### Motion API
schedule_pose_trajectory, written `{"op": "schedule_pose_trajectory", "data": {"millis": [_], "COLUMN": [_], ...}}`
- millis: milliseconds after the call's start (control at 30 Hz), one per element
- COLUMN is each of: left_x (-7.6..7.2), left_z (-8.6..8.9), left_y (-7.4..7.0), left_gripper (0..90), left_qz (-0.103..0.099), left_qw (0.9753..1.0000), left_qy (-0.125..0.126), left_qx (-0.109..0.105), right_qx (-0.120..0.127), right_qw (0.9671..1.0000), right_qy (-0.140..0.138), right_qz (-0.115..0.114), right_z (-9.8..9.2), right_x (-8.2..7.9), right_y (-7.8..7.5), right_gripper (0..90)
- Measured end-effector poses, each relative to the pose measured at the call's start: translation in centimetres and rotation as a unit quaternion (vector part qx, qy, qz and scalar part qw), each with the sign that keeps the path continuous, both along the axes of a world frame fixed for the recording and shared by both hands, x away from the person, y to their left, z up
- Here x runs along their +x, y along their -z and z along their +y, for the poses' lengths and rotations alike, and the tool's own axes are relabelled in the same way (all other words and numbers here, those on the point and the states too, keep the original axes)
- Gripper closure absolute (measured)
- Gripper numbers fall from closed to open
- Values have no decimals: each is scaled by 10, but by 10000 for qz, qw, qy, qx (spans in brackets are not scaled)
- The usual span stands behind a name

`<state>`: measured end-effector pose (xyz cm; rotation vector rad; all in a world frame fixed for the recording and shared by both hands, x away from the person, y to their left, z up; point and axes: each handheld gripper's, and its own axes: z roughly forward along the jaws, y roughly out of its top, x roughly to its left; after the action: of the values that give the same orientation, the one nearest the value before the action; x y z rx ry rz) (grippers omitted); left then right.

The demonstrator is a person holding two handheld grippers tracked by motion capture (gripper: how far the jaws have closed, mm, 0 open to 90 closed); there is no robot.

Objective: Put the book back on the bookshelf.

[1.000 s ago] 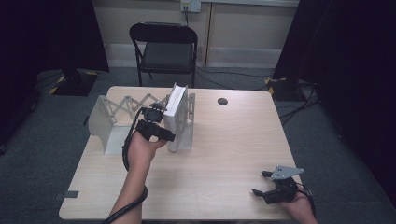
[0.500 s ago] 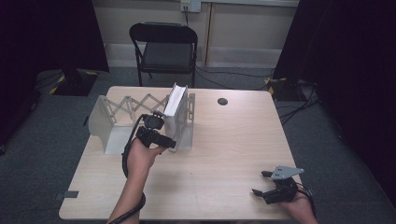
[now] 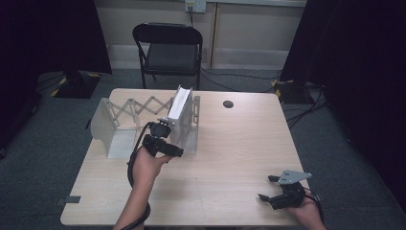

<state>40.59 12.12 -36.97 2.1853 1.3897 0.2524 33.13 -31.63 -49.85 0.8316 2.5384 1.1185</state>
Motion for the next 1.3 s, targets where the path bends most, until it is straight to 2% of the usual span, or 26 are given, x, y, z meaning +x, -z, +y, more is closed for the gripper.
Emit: {"op": "schedule_pose_trajectory", "data": {"millis": [500, 800, 1300], "left_x": [-9, -14, -20], "left_z": [-9, -20, -33], "left_y": [16, 22, 35], "left_gripper": [150, 150, 150], "left_qz": [-3, -76, -20], "left_qw": [9998, 9993, 9980], "left_qy": [171, 342, 605], "left_qx": [-81, -96, -174], "right_qx": [0, -3, -2], "right_qw": [10000, 10000, 10000], "right_qy": [1, -4, -4], "right_qz": [-1, -4, -3], "right_z": [0, 0, 0], "right_x": [0, 0, 0], "right_y": [0, 0, 0], "right_gripper": [161, 161, 161]}}
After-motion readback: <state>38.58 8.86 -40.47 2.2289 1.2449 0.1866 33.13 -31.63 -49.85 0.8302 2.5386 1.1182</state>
